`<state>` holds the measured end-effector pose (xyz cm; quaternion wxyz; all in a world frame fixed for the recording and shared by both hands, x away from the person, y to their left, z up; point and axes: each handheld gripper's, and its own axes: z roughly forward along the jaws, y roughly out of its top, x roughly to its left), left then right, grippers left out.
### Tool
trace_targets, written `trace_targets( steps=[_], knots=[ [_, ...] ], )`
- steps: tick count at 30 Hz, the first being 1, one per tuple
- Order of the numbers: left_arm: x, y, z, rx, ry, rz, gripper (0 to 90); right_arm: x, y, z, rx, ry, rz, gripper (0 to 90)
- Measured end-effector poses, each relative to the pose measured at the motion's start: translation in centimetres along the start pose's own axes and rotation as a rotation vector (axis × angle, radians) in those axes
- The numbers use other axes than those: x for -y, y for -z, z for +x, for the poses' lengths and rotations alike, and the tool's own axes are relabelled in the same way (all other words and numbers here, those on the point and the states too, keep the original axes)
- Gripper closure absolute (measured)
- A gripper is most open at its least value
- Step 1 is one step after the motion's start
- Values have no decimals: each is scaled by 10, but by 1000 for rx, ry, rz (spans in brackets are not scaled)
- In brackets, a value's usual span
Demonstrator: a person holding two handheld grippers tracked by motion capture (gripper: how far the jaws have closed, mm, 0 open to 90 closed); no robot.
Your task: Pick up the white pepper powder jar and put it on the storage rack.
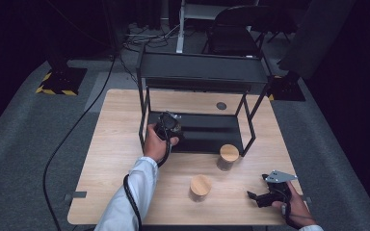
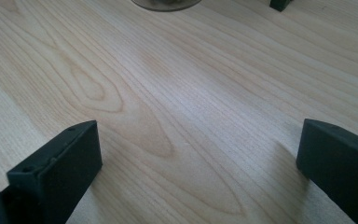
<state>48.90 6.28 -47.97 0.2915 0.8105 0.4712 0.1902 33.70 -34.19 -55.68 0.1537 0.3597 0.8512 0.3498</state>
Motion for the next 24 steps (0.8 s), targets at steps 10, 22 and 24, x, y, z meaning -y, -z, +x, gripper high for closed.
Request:
trace_targets(
  steps=[10, 22, 24],
  knots=[
    [-1, -10, 0, -4, 6, 8, 302, 0, 0, 0, 0, -1, 0, 0],
    [-2, -12, 2, 12, 19, 8, 302, 0, 0, 0, 0, 0, -1, 0],
    [-2, -12, 2, 13, 19, 8, 301, 0, 0, 0, 0, 0, -1, 0]
  ],
)
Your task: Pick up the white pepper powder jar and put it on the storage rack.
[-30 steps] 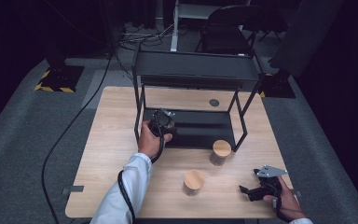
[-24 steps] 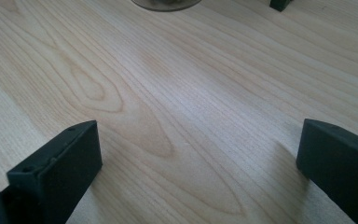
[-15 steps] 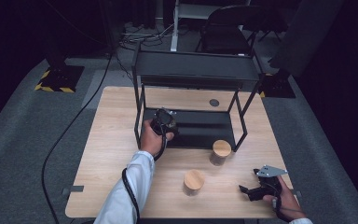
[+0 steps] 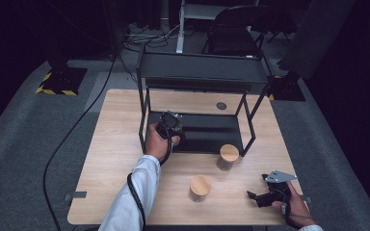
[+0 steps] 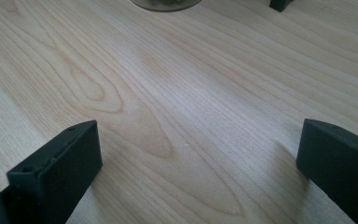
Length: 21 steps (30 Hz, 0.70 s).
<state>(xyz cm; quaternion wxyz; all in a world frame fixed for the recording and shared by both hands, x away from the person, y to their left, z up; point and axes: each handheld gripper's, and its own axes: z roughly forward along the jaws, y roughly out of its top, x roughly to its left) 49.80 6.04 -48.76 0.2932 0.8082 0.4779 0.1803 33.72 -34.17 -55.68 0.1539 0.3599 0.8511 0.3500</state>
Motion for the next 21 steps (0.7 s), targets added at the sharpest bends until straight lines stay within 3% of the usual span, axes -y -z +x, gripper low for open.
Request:
trace_targets(
  steps=[11, 19, 21],
  knots=[
    [1, 1, 2, 2, 5, 13, 294, 0, 0, 0, 0, 0, 0, 0],
    [2, 4, 1, -34, -9, 42, 181, 0, 0, 0, 1, -1, 0, 0],
    [3, 5, 1, -62, -20, 45, 146, 0, 0, 0, 1, -1, 0, 0]
  ],
)
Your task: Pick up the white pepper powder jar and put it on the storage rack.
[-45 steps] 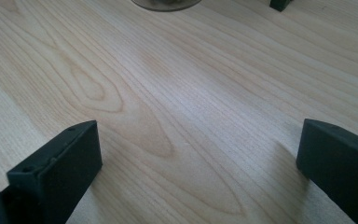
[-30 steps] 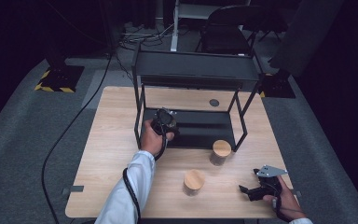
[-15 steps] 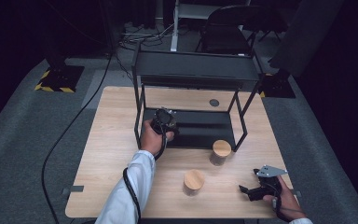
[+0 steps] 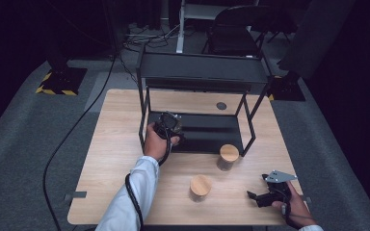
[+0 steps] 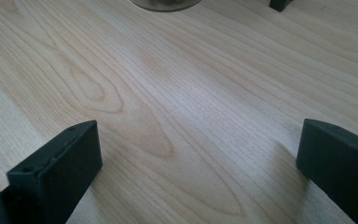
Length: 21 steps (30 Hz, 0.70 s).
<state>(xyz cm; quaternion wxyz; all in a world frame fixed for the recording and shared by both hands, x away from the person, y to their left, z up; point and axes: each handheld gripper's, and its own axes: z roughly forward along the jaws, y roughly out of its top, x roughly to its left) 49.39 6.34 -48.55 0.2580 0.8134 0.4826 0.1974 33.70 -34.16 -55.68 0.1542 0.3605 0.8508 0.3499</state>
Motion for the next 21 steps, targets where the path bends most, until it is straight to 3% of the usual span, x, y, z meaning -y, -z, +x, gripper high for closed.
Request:
trace_targets(
  steps=[8, 21],
  knots=[
    [1, 4, -1, -22, -28, 7, 44, 0, 0, 0, 0, 0, 0, 0],
    [2, 18, -3, -27, -58, -31, 31, 0, 0, 0, 0, 0, 0, 0]
  ],
)
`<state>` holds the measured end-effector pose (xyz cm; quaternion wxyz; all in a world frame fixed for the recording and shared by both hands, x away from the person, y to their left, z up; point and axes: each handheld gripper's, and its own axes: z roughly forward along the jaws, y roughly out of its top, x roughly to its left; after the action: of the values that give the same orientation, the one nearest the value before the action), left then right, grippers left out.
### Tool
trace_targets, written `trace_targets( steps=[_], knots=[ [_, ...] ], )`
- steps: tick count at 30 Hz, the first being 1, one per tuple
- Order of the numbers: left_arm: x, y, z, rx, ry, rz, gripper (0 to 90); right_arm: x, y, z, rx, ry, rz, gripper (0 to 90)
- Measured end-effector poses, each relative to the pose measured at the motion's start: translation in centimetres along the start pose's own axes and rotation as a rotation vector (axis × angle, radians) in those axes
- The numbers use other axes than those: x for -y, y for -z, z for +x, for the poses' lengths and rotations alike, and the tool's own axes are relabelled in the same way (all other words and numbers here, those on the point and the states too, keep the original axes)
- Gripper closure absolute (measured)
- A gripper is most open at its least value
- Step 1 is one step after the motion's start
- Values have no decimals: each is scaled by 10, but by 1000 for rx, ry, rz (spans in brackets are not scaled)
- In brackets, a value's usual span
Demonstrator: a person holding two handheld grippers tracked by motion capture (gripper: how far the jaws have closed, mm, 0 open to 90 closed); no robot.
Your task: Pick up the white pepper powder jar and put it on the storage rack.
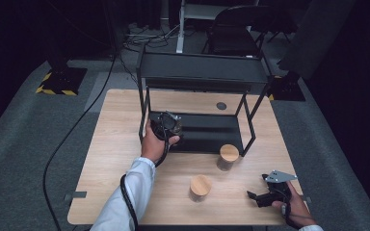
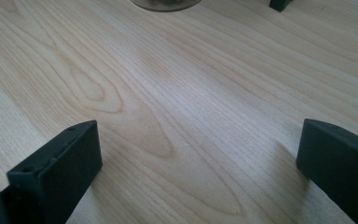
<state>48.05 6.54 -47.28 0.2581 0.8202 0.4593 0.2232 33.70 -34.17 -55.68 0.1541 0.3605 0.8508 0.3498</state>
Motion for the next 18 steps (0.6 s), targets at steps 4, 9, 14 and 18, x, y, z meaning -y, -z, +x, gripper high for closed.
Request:
trace_targets(
  steps=[4, 9, 14, 18],
  knots=[
    [1, 6, -5, -45, -37, -13, 31, 0, 0, 0, 0, 0, 0, 0],
    [2, 15, -7, -36, -53, -43, 31, 0, 0, 0, 0, 0, 0, 0],
    [5, 26, -9, -28, -66, -65, 29, 0, 0, 0, 0, 0, 0, 0],
    [7, 34, -11, -20, -85, -85, 28, 0, 0, 0, 0, 0, 0, 0]
  ],
)
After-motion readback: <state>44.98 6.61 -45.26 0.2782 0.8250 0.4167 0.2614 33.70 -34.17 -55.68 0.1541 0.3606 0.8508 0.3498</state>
